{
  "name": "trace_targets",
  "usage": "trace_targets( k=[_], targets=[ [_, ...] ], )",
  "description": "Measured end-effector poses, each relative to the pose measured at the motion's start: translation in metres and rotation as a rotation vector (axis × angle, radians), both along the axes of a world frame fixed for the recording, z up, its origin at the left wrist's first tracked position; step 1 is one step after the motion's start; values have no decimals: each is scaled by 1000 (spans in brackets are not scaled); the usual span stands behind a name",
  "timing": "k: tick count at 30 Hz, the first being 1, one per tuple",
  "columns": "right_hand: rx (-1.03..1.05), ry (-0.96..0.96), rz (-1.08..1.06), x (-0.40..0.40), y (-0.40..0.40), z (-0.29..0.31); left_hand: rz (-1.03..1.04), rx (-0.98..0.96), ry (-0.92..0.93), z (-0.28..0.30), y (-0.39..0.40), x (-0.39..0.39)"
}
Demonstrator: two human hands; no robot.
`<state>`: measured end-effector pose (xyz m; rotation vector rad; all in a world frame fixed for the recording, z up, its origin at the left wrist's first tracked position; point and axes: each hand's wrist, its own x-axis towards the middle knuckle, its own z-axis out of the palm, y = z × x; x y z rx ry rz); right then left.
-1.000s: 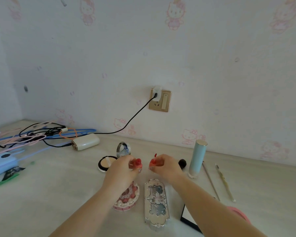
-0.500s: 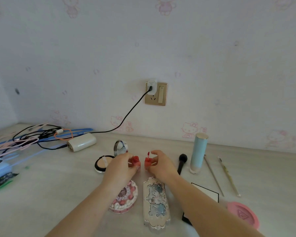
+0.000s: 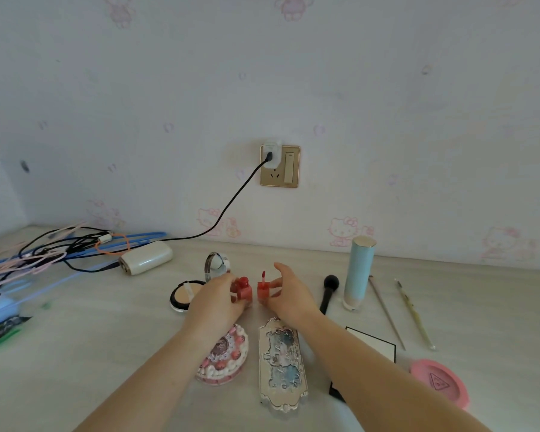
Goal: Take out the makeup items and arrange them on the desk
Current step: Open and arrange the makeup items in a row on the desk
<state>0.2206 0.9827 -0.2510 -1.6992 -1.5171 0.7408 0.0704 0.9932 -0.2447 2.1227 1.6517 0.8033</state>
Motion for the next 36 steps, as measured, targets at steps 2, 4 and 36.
trace_targets(
  k=[2, 4, 36],
  targets=[
    [35, 16, -13, 2, -9, 5, 1, -45, -87, 2, -6, -5],
    [113, 32, -35, 7, -24, 9, -5, -64, -165, 3, -13, -14],
    [-85, -322, 308, -71, -103, 51, -138, -227, -464, -13, -89, -80]
  ],
)
